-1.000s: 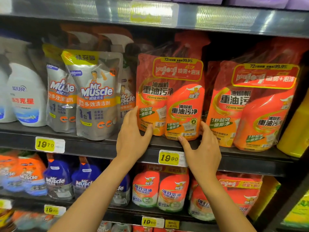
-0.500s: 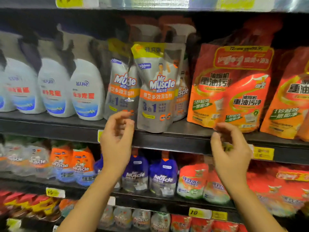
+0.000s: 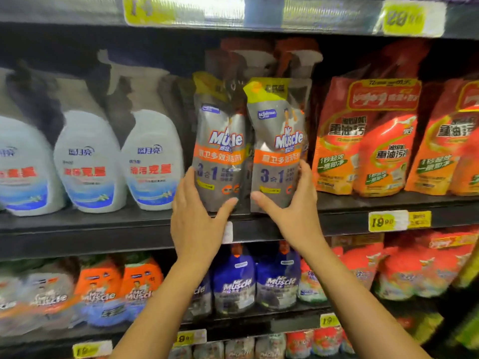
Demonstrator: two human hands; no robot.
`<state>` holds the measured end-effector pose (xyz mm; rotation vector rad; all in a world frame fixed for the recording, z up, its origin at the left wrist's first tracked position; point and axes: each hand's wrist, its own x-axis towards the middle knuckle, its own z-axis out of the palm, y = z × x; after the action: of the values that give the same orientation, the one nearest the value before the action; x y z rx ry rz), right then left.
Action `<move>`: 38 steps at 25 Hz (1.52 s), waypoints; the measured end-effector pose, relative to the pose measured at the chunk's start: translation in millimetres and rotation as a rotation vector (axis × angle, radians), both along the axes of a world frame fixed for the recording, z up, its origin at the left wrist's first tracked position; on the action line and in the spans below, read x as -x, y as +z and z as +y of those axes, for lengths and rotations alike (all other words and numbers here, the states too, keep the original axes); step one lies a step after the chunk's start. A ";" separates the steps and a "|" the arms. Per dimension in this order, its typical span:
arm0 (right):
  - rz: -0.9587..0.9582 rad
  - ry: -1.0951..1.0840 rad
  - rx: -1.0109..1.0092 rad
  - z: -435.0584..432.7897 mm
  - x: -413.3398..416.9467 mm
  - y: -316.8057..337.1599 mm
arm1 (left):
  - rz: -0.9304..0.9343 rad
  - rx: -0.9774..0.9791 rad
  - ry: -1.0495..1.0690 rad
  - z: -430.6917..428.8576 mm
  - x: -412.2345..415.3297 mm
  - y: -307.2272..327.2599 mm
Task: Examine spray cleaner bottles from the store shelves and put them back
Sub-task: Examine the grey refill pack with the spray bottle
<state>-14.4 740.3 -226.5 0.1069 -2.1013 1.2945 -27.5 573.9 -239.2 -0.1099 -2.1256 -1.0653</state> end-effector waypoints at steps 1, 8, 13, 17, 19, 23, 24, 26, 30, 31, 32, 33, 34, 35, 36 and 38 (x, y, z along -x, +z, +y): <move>-0.001 -0.036 -0.012 -4.0 1.5 -1.1 | -0.009 -0.007 0.016 -0.6 2.7 0.9; 0.020 -0.122 -0.048 -6.7 4.0 -3.4 | 0.107 0.184 0.152 -4.9 5.3 -7.0; 0.003 -0.105 -0.022 -5.0 -0.1 -0.5 | 0.295 0.325 0.148 -9.2 9.9 -5.6; 0.007 -0.075 0.009 -1.2 -4.7 2.4 | 0.247 0.268 0.102 -7.0 14.9 -5.2; 0.005 -0.061 0.012 -0.5 -7.8 2.4 | 0.232 0.253 0.092 -5.3 15.7 -6.6; 0.014 -0.061 0.009 -2.6 -12.7 0.0 | 0.097 0.222 0.071 -4.0 16.8 -1.7; 0.012 -0.064 0.007 -3.8 -14.1 -0.7 | 0.065 0.205 0.059 -4.1 14.8 -0.5; 0.008 -0.080 -0.007 -7.6 -17.8 -2.9 | 0.100 0.115 0.024 -1.1 6.0 0.6; 0.057 -0.103 -0.031 -22.3 -23.9 -10.4 | 0.177 -0.273 -0.387 24.8 -19.8 17.7; 0.069 -0.094 -0.026 -23.4 -25.0 -12.7 | 0.086 -0.397 -0.551 31.6 -23.1 25.0; 0.083 -0.079 -0.021 -21.9 -26.2 -14.6 | 0.013 -0.472 -0.638 35.8 -22.4 29.7; 0.102 -0.057 -0.009 -18.0 -27.0 -15.4 | -0.035 -0.472 -0.641 38.9 -19.9 32.8; 0.125 -0.024 0.017 -12.7 -27.7 -15.4 | -0.075 -0.427 -0.596 41.7 -16.8 34.5; 0.144 0.015 0.054 -6.7 -27.6 -15.0 | -0.112 -0.366 -0.524 43.8 -13.7 35.2; 0.155 0.050 0.091 0.3 -26.8 -14.5 | -0.133 -0.314 -0.449 46.0 -11.2 34.8; 0.170 0.097 0.148 14.0 -24.5 -13.4 | -0.094 -0.320 -0.374 48.1 -6.1 31.9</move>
<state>10.2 754.3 -239.9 0.2479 -1.8708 1.4412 -21.4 622.0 -207.3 -0.3176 -2.0324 -1.6446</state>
